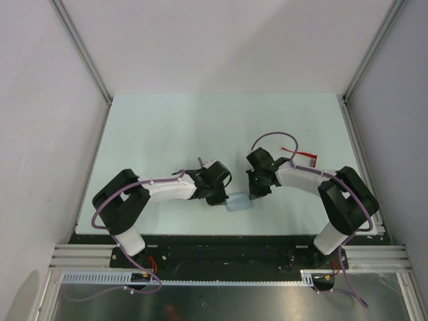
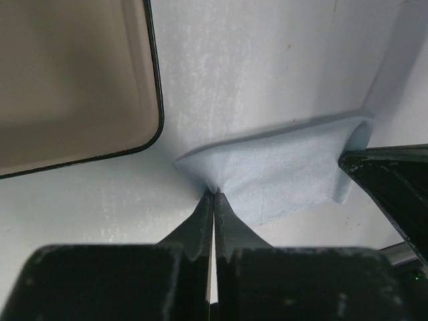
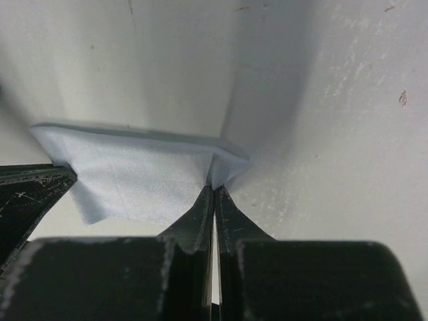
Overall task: Organize the sunglasses
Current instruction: Pick up the folded cleaning cloth from the center of the board, then put down the folded cleaning cloth in the sunglasses case.
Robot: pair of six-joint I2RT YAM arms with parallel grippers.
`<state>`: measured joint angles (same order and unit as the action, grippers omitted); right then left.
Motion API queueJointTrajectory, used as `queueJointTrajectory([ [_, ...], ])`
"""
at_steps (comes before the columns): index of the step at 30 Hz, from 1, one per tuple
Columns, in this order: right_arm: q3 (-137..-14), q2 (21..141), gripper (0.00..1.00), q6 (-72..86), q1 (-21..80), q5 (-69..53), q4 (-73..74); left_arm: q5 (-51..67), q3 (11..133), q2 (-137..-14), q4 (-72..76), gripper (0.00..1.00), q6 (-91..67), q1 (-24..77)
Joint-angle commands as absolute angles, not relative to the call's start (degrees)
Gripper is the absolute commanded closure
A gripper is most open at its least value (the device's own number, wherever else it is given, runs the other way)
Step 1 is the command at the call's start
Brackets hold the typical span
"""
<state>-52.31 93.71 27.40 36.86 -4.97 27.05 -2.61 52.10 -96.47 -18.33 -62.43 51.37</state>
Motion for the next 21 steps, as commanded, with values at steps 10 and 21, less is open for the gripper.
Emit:
queueJointTrajectory([
  [10, -51.8, 86.5, 1.0, 29.5, 38.1, -4.3, 27.0, -5.9, 53.6, -92.2, -19.2, 1.0, -58.0, 51.9],
  [21, -55.0, 83.6, 1.0, 33.0, 42.0, -3.7, 26.2, -11.9, 51.4, -82.3, -23.9, 1.0, -56.2, 51.9],
])
